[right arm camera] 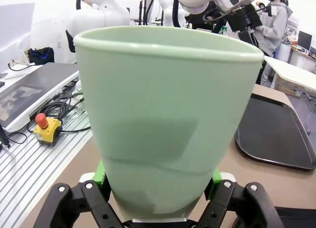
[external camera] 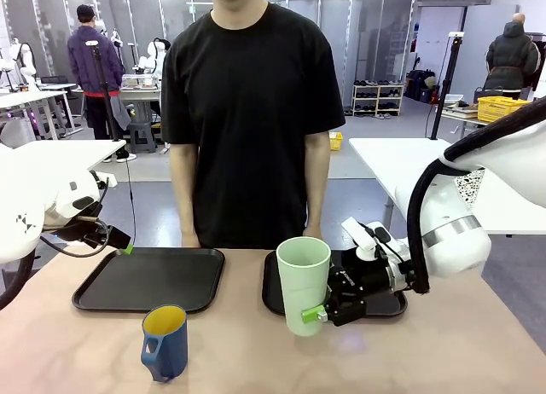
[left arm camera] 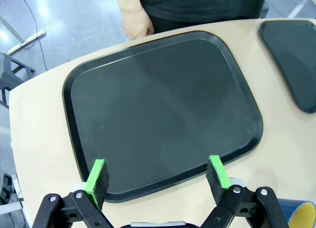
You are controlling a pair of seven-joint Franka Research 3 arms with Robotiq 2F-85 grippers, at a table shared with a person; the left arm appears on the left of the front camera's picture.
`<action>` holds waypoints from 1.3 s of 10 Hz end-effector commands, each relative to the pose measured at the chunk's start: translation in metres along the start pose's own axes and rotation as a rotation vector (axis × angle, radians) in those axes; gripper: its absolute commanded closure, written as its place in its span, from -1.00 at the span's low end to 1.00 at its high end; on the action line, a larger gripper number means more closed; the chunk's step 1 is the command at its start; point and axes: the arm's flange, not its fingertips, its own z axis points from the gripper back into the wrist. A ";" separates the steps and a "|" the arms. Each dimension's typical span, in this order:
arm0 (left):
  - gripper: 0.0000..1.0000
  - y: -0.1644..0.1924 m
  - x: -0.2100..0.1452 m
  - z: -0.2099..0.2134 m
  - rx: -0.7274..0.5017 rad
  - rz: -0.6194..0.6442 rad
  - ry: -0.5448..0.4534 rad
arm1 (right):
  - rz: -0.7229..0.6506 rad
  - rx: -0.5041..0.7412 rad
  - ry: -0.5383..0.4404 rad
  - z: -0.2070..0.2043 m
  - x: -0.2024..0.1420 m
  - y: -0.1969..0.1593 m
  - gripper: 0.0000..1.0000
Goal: Sort and store the cups by type.
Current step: Pick up the Reusable plastic cup, then place the picked Reusable plastic cup into the Flat Tray indicated by the person.
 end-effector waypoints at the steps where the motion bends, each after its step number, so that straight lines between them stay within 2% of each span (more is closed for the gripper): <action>1: -1.00 0.000 0.001 0.001 0.000 -0.001 -0.003 | 0.008 0.012 -0.011 -0.002 0.003 -0.004 -0.40; 13: -1.00 0.000 0.001 0.001 0.000 -0.001 -0.003 | 0.008 0.012 -0.011 -0.002 0.003 -0.004 -0.40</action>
